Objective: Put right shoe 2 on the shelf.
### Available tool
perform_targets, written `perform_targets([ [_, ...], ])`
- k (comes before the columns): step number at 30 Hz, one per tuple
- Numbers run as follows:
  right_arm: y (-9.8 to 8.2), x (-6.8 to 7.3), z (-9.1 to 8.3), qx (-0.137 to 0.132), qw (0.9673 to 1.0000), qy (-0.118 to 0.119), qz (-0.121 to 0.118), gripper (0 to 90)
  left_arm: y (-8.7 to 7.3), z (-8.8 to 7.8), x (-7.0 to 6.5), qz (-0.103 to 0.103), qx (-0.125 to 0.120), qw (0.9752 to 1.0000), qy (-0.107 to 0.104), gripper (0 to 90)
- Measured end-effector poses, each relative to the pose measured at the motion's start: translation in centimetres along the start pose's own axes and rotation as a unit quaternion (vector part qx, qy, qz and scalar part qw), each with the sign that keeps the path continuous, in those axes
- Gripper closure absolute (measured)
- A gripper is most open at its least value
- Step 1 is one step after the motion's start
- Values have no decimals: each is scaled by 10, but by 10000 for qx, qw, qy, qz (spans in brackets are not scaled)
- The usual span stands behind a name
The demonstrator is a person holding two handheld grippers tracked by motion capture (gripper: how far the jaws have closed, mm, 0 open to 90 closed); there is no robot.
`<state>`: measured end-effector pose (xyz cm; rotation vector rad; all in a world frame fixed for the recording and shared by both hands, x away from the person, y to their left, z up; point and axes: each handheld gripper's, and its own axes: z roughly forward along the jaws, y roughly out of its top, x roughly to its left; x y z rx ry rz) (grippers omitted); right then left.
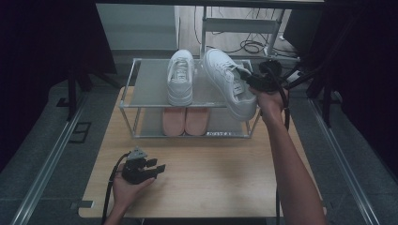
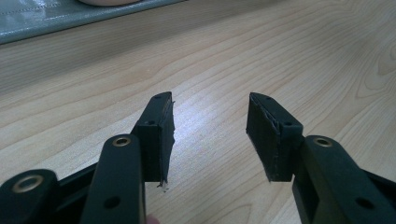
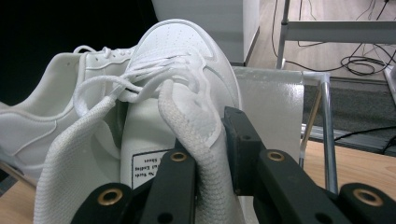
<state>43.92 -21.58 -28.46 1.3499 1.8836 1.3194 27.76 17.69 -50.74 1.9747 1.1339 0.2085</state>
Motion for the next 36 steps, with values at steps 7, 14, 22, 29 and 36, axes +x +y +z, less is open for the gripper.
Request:
perform_targets([
  [7,12,8,17,64,9999,-119,71,813,0,-1,1,-24,-15,10000,1,518],
  [14,20,15,27,58,9994,-266,200,813,0,-1,2,-19,-19,10000,0,518],
  [22,31,22,46,171,9980,-493,364,813,0,-3,3,-51,-53,10000,16,519],
  [29,37,28,66,290,9963,-704,406,812,0,-4,4,-61,-56,10000,12,519],
  [36,38,30,87,396,9941,-885,494,810,0,-7,8,-93,-92,9999,28,519],
])
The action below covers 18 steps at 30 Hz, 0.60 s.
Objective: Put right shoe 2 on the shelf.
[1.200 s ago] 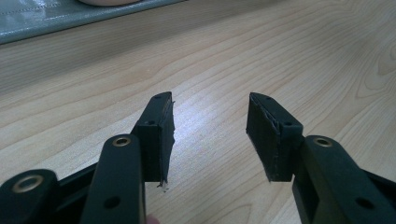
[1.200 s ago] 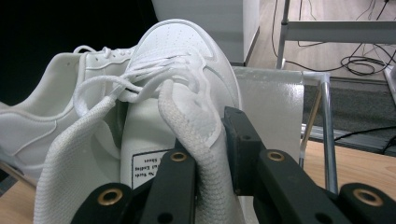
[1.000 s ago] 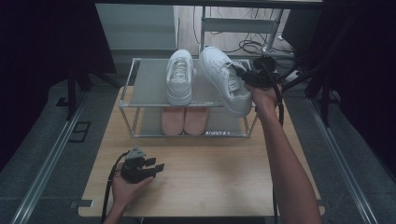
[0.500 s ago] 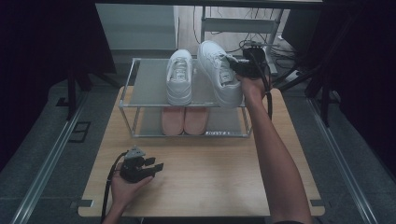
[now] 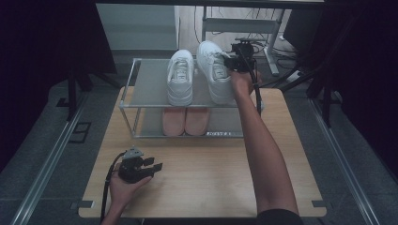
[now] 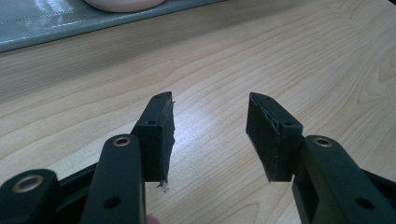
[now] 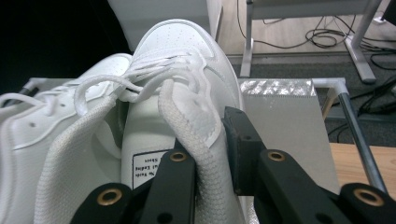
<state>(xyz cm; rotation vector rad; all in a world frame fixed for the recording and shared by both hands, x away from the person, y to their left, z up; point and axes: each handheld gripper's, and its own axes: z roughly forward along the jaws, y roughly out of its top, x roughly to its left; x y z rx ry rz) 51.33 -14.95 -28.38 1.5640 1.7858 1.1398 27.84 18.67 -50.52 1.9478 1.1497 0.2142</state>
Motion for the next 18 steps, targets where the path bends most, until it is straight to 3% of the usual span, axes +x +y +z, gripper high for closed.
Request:
perform_targets([
  [10,-5,2,23,202,9998,-66,51,807,0,-2,3,-31,-16,10000,11,519],
  [18,-5,0,27,287,9996,14,36,784,-1,-1,2,-11,3,10000,16,519],
])
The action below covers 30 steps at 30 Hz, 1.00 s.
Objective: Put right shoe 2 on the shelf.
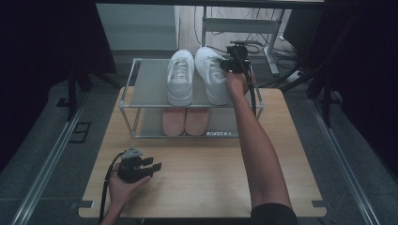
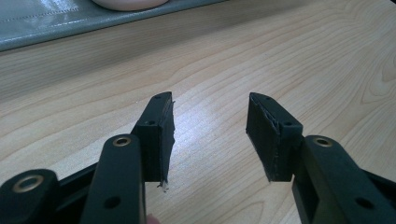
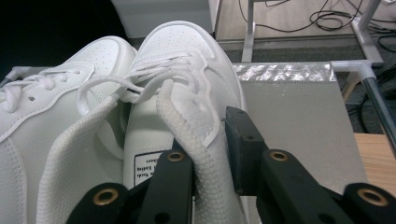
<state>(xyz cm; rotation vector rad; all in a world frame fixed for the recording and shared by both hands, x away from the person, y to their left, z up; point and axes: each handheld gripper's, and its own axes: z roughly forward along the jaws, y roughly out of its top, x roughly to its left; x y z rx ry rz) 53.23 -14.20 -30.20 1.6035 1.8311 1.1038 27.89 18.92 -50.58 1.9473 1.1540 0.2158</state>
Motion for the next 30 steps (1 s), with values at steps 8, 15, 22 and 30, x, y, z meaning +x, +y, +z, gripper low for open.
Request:
perform_targets([
  [8,1,-8,2,108,9990,413,-88,600,0,-1,1,-15,-17,10000,12,518],
  [15,1,-13,-12,-191,9981,588,-65,602,0,-1,0,-12,-25,10000,8,518],
  [22,1,-18,-40,-432,9966,601,-350,723,0,1,-1,62,9,10000,8,518],
  [30,-14,-42,-63,-392,9953,717,-521,851,0,3,-4,81,46,10000,3,518],
])
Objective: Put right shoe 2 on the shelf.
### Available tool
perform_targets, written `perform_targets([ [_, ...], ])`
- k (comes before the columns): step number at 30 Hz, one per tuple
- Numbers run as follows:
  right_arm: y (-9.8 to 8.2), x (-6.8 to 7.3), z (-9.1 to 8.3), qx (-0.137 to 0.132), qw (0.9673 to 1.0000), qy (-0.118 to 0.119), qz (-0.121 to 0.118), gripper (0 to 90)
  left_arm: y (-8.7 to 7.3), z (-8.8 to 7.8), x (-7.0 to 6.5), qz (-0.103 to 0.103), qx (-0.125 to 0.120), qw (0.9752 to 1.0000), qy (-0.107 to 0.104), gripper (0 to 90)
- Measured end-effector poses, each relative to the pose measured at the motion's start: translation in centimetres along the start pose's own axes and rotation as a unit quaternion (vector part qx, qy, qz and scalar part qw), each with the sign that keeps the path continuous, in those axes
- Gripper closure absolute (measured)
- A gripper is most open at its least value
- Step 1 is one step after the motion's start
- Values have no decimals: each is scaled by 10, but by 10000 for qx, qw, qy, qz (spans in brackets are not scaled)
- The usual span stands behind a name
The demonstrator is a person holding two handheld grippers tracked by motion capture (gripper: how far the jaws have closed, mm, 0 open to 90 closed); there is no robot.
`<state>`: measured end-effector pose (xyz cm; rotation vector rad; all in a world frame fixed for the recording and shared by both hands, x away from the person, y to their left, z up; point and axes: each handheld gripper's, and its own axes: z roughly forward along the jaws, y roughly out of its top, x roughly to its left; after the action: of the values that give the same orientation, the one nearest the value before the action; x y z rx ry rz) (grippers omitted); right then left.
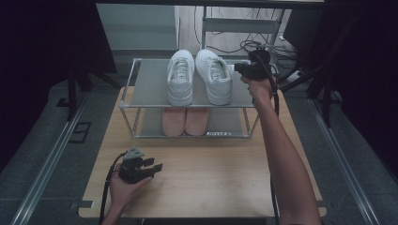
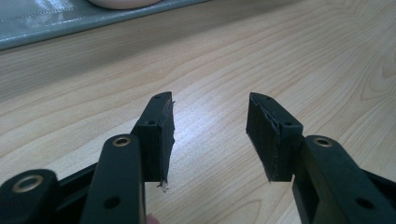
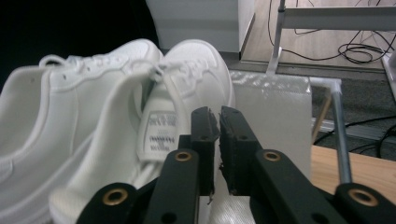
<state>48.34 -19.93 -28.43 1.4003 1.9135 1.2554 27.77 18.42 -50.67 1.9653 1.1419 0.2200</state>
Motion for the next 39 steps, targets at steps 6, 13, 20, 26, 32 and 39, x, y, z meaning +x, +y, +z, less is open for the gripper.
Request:
perform_targets([
  [6,-19,-11,-13,65,9998,97,-170,895,0,3,-3,30,45,10000,4,518],
  [13,-40,-17,-14,156,9994,225,-208,898,0,3,-4,59,68,10000,7,518],
  [20,-53,-15,-8,237,9985,287,-390,898,0,3,-4,42,80,10000,13,518],
  [26,-63,-11,0,337,9978,303,-476,898,-1,3,-4,25,83,10000,7,517],
  [32,-67,-6,7,403,9973,297,-545,898,-1,3,-4,20,84,10000,14,517],
  [39,-71,-1,11,424,9969,190,-643,899,-1,4,-5,40,92,9999,8,517],
])
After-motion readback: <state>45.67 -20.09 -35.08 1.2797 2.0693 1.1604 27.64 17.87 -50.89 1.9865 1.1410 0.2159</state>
